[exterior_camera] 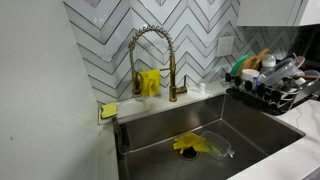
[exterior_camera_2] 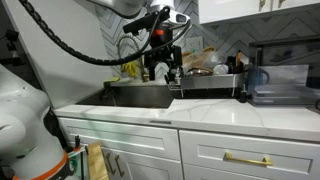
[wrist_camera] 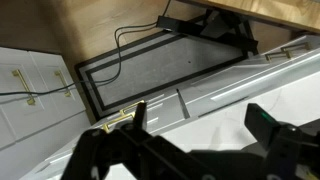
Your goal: Remove the lunchbox from the sink, put it on the counter, remove the lunchbox from the drying rack put it on the counter, put the lunchbox with a spoon in it in the lunchbox on the right and put them in the sink
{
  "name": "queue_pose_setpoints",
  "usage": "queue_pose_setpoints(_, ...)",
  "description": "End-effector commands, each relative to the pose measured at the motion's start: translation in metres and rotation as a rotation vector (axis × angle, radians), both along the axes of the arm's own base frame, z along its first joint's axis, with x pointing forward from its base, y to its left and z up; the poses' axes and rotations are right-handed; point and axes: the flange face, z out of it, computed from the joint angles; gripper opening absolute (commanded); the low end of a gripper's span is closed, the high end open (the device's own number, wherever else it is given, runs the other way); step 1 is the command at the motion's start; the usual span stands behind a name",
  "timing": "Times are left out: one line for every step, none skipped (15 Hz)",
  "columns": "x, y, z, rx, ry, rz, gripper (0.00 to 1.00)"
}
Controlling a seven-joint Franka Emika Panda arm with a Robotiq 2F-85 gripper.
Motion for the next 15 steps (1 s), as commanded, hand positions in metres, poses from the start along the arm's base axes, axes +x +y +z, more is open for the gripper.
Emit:
queue_pose_setpoints(0.0, 0.0, 0.0, 0.0, 0.001, 0.0, 1.0)
queue_pose_setpoints(0.0, 0.0, 0.0, 0.0, 0.001, 0.0, 1.0)
queue_pose_setpoints(0.0, 0.0, 0.0, 0.0, 0.001, 0.0, 1.0)
queue_pose_setpoints(0.0, 0.0, 0.0, 0.0, 0.001, 0.0, 1.0)
queue_pose_setpoints(0.0, 0.0, 0.0, 0.0, 0.001, 0.0, 1.0)
queue_pose_setpoints(0.005, 0.015, 0.002, -0.008, 0.009, 0.027, 1.0)
queue_pose_setpoints(0.007, 0.03, 0.004, -0.027, 0.017, 0.063, 1.0)
queue_pose_setpoints(0.007, 0.05, 0.007, -0.049, 0.024, 0.114, 1.0)
queue_pose_setpoints(0.008, 0.067, 0.008, -0.058, 0.03, 0.15, 1.0)
queue_pose_setpoints(0.008, 0.087, 0.011, -0.072, 0.04, 0.184, 1.0)
queue_pose_setpoints(0.008, 0.11, 0.011, -0.057, 0.064, 0.221, 1.0)
queue_pose_setpoints(0.008, 0.133, 0.006, -0.042, 0.086, 0.261, 1.0)
queue_pose_setpoints(0.008, 0.155, 0.005, -0.032, 0.105, 0.3, 1.0)
queue_pose_setpoints(0.01, 0.177, -0.002, -0.035, 0.117, 0.313, 1.0)
queue_pose_setpoints(0.012, 0.197, -0.008, -0.019, 0.127, 0.349, 1.0)
